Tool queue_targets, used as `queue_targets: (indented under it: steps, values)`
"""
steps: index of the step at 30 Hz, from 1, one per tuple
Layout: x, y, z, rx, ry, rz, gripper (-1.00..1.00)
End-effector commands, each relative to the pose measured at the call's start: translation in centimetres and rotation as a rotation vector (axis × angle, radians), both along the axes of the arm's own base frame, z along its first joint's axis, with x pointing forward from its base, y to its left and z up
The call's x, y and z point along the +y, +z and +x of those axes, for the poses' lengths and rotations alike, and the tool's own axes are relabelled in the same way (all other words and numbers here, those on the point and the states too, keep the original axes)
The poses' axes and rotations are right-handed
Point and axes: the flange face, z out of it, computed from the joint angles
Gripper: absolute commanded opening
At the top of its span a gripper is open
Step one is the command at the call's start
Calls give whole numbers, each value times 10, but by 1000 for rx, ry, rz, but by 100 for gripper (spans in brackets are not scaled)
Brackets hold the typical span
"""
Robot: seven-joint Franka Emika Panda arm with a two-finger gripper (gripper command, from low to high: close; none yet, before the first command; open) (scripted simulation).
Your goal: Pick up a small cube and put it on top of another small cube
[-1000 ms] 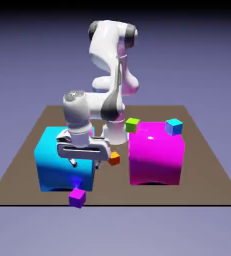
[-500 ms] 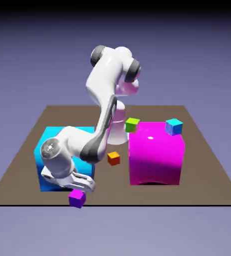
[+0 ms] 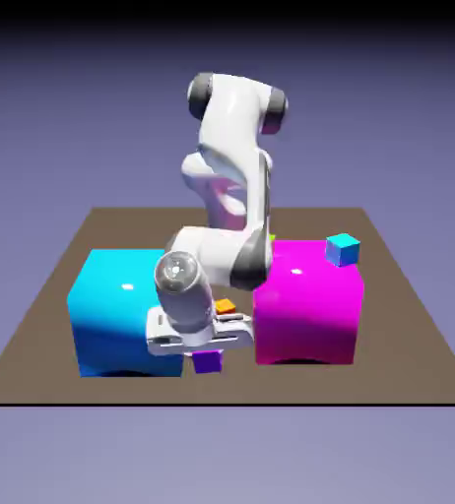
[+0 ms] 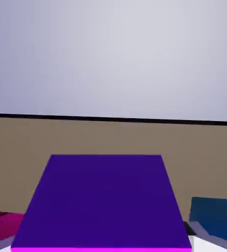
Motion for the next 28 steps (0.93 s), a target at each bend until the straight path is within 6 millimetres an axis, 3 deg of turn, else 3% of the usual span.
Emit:
queue_targets:
  steps: [1,4,8,12,15,18,20,24,25,26,27,28]
  values:
    - [24,12,-6,-5,76,12,-100]
    - [93,49,-32,-25,304,43,-100]
    - [174,98,-82,-56,615,50,-100]
    - [241,144,-147,-93,924,15,-100]
    - [280,173,-203,-122,1151,-41,-100]
    - [310,198,-263,-152,1369,-124,-100]
    - [311,199,-265,-153,1378,-128,-100]
    - [293,141,-265,-153,1378,-129,-100]
    - [290,134,-265,-153,1378,-128,-100]
    - [290,134,-265,-153,1378,-128,100]
    - [290,134,-265,-153,1378,-128,100]
    - [295,148,-264,-153,1378,-129,100]
